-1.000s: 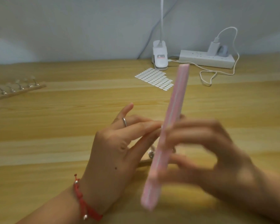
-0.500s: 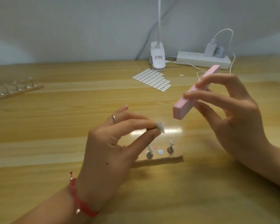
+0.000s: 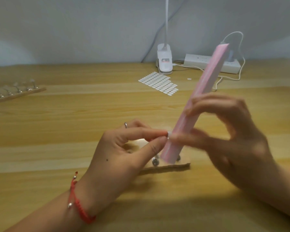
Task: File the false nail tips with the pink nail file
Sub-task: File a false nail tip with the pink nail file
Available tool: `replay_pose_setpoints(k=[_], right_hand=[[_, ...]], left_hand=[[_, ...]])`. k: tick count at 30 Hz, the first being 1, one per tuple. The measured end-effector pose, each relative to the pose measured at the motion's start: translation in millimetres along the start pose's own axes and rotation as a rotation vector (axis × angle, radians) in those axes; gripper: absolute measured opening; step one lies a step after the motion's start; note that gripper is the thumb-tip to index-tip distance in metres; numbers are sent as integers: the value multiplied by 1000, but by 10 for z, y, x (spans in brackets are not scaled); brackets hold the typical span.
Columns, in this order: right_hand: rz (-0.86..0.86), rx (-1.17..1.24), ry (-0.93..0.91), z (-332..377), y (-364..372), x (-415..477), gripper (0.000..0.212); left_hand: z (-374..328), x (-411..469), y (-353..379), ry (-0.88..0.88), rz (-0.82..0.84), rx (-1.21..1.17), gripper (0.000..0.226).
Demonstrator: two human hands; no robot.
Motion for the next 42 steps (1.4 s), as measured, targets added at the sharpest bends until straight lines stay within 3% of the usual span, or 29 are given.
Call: replay_pose_setpoints(k=[3, 7, 11, 15, 19, 22, 24, 28, 32, 37, 42], right_hand=[[65, -13, -143, 231, 87, 11, 21], [-1, -40, -14, 0, -64, 70, 24], [100, 68, -172, 328, 137, 32, 23], [34, -15, 22, -8, -37, 62, 32], [122, 92, -138, 335, 155, 32, 22], [-6, 78, 42, 30, -7, 72, 29], [6, 98, 82, 25, 4, 63, 35], [164, 84, -208, 442, 159, 35, 27], [31, 21, -99, 247, -6, 65, 35], [-69, 51, -113, 271, -124, 42, 32], [-35, -64, 176, -377, -140, -94, 40]], left_hand=[[-8, -13, 22, -10, 30, -27, 19], [-56, -2, 3, 22, -5, 30, 19], [-55, -20, 30, 13, 17, -3, 18], [-35, -8, 3, -6, -3, 2, 15], [-34, -29, 53, -9, 57, -43, 15], [-44, -6, -1, 3, 8, -25, 11], [-36, -1, -9, 6, -3, -10, 13], [-33, -8, 54, 30, 41, -8, 21], [-18, 14, 77, 28, 31, 25, 18], [36, 20, -23, -25, -38, -9, 19], [38, 36, -93, -38, -94, -13, 13]])
Point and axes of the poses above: each hand's wrist, its own x-axis towards the middle knuckle, its own y-axis out of the palm, z = x × y, the point moved 9 cm from there along x, towards the middle knuckle, and after that the axes turned 10 degrees about -y, right-handed, at the moved point
